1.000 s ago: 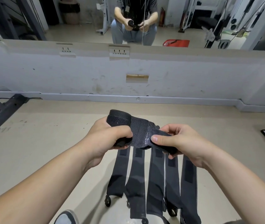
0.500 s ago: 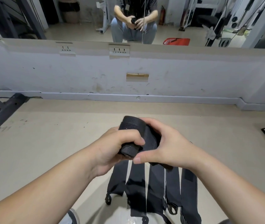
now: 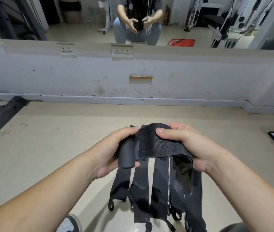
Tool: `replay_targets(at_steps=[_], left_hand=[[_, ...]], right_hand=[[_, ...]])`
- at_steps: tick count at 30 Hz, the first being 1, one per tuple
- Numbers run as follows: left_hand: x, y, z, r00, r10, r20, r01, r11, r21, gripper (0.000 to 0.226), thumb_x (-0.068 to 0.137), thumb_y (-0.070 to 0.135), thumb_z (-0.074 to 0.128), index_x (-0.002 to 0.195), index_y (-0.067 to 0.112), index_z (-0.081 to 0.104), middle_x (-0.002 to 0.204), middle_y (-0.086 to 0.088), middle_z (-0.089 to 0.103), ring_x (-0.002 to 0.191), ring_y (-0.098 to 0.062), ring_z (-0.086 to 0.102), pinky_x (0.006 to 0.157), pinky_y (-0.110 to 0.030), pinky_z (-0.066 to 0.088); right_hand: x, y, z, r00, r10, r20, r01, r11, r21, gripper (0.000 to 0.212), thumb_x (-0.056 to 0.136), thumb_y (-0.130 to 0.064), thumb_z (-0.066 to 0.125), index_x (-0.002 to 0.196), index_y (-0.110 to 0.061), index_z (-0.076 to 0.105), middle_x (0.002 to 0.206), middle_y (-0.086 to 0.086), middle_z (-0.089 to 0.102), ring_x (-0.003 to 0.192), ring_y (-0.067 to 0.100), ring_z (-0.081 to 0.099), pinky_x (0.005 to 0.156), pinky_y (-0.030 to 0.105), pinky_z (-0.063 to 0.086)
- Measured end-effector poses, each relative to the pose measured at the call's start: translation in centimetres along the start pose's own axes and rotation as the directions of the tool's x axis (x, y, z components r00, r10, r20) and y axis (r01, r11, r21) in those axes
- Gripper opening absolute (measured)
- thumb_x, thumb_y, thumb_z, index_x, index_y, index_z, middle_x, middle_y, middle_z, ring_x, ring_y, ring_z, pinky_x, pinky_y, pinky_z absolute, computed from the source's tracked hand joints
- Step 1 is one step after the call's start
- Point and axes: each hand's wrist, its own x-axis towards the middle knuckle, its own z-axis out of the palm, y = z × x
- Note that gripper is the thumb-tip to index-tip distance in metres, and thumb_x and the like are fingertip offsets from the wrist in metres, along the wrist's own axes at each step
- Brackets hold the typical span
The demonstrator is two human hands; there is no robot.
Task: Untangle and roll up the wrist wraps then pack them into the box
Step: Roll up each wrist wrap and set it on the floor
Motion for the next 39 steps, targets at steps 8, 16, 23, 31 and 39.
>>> replay_targets(at_steps=[8, 16, 23, 31, 39], left_hand=[[0.3, 0.2, -2.2, 0.995, -0.059, -0.081, 0.080, 0.954, 0.290, 0.059, 0.079, 0.061, 0.076, 0.119, 0.018, 0.078, 0.115, -0.006, 0.080, 0.109, -0.027, 0.076, 0.102, -0.042, 0.056], [-0.3, 0.8, -4.6, 0.973, -0.232, 0.013, 0.170, 0.751, 0.638, 0.028, 0.084, 0.015, 0.088, 0.108, 0.009, 0.076, 0.105, -0.014, 0.081, 0.100, -0.036, 0.078, 0.086, -0.045, 0.064], [-0.9, 1.7, -5.4, 0.987, -0.094, 0.133, 0.022, 0.886, 0.463, 0.021, 0.077, 0.009, 0.082, 0.098, 0.011, 0.079, 0.108, -0.021, 0.078, 0.093, -0.035, 0.075, 0.088, -0.050, 0.060], [-0.8, -0.1, -4.0, 0.935, -0.206, 0.288, 0.028, 0.853, 0.521, 0.036, 0.080, 0.022, 0.082, 0.115, 0.013, 0.077, 0.120, -0.013, 0.077, 0.107, -0.028, 0.075, 0.095, -0.037, 0.058], [-0.1, -0.7, -1.6, 0.963, -0.041, 0.266, -0.058, 0.933, 0.355, 0.019, 0.084, -0.001, 0.081, 0.099, 0.009, 0.076, 0.090, -0.007, 0.080, 0.072, -0.016, 0.077, 0.055, -0.021, 0.056]], right_hand=[[-0.5, -0.5, -1.0, 0.997, -0.060, 0.047, 0.048, 0.973, 0.226, 0.028, 0.083, -0.014, 0.068, 0.103, 0.005, 0.070, 0.094, 0.021, 0.071, 0.076, 0.028, 0.072, 0.068, 0.038, 0.064], [0.2, -0.8, -2.5, 0.992, -0.068, -0.107, 0.099, 0.942, 0.321, 0.021, 0.079, -0.023, 0.062, 0.072, -0.009, 0.077, 0.077, 0.010, 0.070, 0.069, 0.024, 0.069, 0.078, 0.040, 0.058], [1.9, 0.6, -3.7, 0.976, 0.014, -0.218, 0.042, 0.968, 0.249, 0.031, 0.099, -0.020, 0.050, 0.082, -0.007, 0.072, 0.079, 0.010, 0.071, 0.068, 0.023, 0.068, 0.076, 0.037, 0.053], [1.4, -1.5, -1.9, 0.971, -0.069, -0.231, 0.170, 0.875, 0.453, 0.057, 0.097, -0.008, 0.034, 0.047, -0.010, 0.060, 0.051, 0.002, 0.053, 0.043, 0.016, 0.054, 0.048, 0.017, 0.048], [2.4, -0.7, -1.8, 0.966, -0.083, -0.246, 0.190, 0.873, 0.449, 0.062, 0.100, -0.011, 0.035, 0.046, -0.009, 0.064, 0.055, 0.005, 0.061, 0.048, 0.019, 0.063, 0.052, 0.022, 0.054]])
